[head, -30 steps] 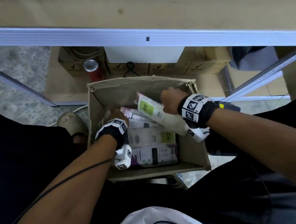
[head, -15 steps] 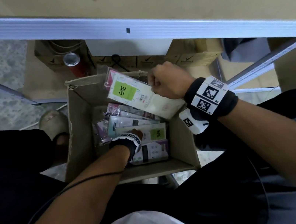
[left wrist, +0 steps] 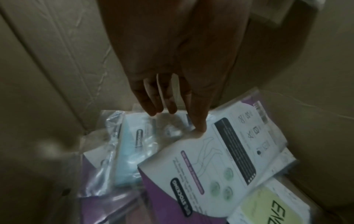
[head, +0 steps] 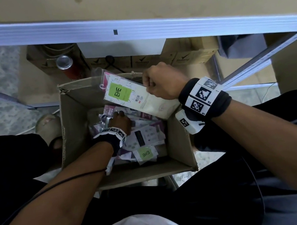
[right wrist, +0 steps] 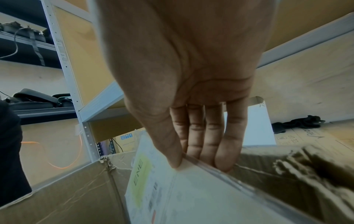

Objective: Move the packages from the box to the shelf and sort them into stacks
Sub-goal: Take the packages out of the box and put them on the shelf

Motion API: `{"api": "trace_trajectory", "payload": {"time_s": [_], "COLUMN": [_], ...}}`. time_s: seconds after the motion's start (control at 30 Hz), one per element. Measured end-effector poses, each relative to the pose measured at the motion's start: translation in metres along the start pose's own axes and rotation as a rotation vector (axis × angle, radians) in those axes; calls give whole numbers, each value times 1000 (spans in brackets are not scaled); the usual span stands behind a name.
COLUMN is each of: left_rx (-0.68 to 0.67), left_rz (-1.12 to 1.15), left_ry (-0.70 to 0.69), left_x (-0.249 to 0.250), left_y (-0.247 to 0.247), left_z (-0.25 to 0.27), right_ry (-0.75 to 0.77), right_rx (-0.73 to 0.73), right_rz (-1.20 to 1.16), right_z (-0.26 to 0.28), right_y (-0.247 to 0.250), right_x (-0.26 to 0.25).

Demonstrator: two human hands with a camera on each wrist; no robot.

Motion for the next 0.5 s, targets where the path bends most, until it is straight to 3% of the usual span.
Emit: {"api": "trace_trajectory", "payload": {"time_s": [0.13, 0.27, 0.5], "left_rx": [-70, -66, -166], "left_rz": [120, 173, 162], "left_ry": [38, -9, -42], "left_x": [-3, 2, 11], "left_y": [2, -5, -23], "left_z": [1, 6, 8], "right_ry": [1, 19, 55], "right_rx": [-1, -9, 18], "right_rz": [-3, 45, 81], "right_z": [-1, -3, -2], "right_y": [-1, -6, -16], "right_x": [0, -1, -3]}}
Point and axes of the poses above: each hand's wrist, its own z-axis away from the middle knuckle, its own y-axis out of the back of the hand, x = y × z, the point moved 2 cm from there along -z, towards the middle knuckle, and after that the axes turned 9 degrees about x, right-handed, at the moved point
